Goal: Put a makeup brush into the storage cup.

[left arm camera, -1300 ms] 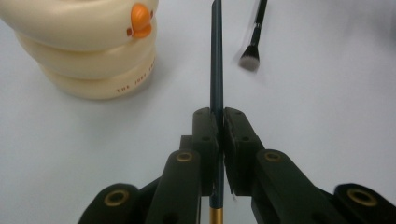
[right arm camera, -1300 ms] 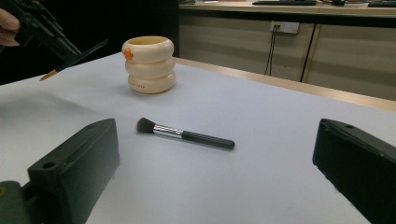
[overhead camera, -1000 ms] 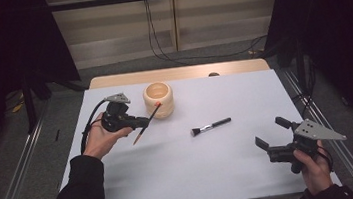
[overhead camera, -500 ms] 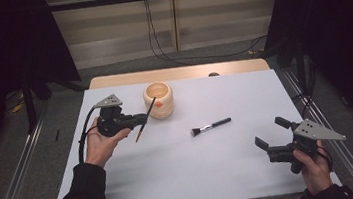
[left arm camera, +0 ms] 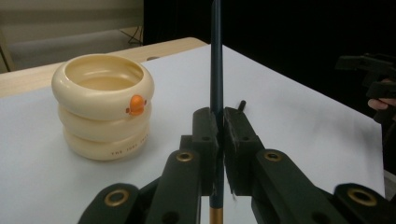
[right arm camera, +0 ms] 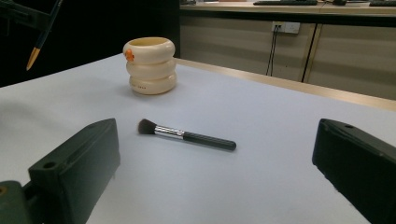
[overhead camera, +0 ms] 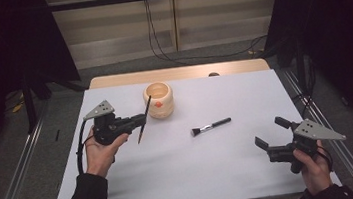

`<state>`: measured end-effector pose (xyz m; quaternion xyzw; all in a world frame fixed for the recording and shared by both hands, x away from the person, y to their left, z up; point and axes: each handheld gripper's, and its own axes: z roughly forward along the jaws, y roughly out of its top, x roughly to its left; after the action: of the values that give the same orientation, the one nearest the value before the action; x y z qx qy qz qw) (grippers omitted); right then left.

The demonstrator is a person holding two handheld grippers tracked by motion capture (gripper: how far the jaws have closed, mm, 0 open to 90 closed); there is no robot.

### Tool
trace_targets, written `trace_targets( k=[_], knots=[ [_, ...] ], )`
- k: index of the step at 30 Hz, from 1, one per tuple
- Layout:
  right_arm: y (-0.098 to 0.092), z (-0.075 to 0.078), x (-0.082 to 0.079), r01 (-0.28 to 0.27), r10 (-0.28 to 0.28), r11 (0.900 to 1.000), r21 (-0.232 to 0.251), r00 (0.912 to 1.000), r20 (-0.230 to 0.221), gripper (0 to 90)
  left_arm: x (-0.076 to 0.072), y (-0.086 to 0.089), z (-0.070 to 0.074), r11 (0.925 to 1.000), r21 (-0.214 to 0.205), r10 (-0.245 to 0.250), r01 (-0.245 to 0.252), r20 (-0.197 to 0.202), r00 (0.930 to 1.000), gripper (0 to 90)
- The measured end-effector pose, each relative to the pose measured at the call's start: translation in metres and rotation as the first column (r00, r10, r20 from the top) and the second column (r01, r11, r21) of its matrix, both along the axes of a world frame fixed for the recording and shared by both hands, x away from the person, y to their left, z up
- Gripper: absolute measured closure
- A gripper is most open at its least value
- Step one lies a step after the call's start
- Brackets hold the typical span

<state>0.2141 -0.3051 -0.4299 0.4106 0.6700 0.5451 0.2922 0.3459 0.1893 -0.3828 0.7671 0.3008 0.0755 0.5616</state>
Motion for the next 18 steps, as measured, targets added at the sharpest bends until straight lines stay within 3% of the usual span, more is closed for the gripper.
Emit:
trace_targets(
  k=[3,7,8,18],
  knots=[
    [-0.001,0.000,0.000,-0.002,0.002,1.0000,0.000,1.0000,-0.002,0.4,-0.005,0.000,0.002,0.9998,-0.018,0.002,-0.002,0.024,0.9997,84.1],
    [-0.002,0.002,0.001,-0.008,0.008,0.9999,0.010,1.0000,0.001,0.3,-0.015,-0.004,0.002,1.0000,-0.005,0.005,-0.005,0.043,0.9991,84.1],
    [-0.001,0.003,0.001,-0.005,0.005,0.9999,0.015,1.0000,0.000,0.2,-0.016,-0.005,0.002,0.9997,-0.024,-0.007,0.008,0.042,0.9991,84.1],
    [0.006,0.009,0.000,-0.065,0.065,0.9979,-0.004,0.9977,0.021,0.0,-0.028,-0.011,-0.007,0.9991,-0.037,-0.018,0.020,0.045,0.9988,84.1]
  ],
)
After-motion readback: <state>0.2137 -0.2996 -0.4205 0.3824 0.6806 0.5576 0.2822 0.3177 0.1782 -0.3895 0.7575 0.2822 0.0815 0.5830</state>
